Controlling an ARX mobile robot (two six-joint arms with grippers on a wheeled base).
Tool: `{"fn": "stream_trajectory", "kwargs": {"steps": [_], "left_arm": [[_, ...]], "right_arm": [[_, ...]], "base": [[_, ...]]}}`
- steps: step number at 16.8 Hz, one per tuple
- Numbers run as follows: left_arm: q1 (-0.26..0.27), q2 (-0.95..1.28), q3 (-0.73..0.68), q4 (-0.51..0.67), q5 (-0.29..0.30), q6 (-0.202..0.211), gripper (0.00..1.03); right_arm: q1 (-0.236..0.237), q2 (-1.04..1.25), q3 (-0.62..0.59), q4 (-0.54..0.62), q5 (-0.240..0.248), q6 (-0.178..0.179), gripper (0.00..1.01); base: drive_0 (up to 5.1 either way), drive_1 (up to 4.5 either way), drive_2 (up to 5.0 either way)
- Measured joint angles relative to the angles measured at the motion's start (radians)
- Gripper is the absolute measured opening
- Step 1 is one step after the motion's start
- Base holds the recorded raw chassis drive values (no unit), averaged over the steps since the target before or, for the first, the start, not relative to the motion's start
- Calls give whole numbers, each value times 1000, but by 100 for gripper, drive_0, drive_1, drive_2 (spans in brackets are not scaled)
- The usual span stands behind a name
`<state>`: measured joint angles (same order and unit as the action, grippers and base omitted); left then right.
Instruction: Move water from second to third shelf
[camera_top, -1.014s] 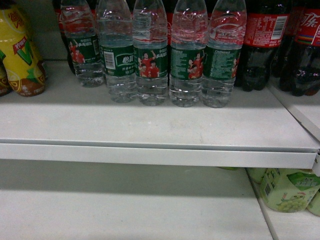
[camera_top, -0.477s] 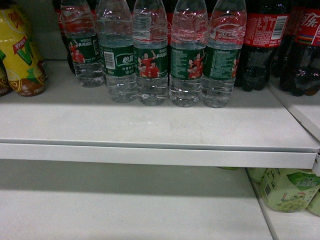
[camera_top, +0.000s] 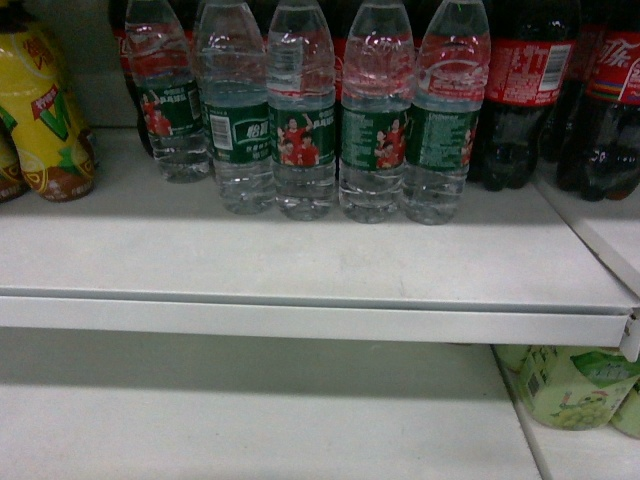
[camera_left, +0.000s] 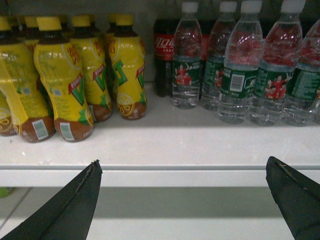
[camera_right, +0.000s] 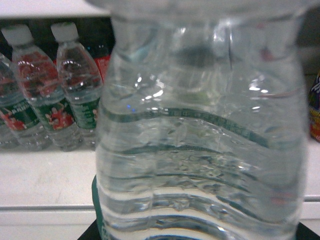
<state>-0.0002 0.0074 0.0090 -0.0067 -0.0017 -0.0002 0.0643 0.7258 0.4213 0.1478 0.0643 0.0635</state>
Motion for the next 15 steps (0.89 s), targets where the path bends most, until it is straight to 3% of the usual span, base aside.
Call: {"fn": "stream_trajectory", "kwargs": {"steps": [15], "left_arm": [[0, 0, 0, 6, 1, 0, 98]], "right_arm": [[0, -2, 5, 13, 0, 13, 41]], "base": [[0, 0, 0]]}}
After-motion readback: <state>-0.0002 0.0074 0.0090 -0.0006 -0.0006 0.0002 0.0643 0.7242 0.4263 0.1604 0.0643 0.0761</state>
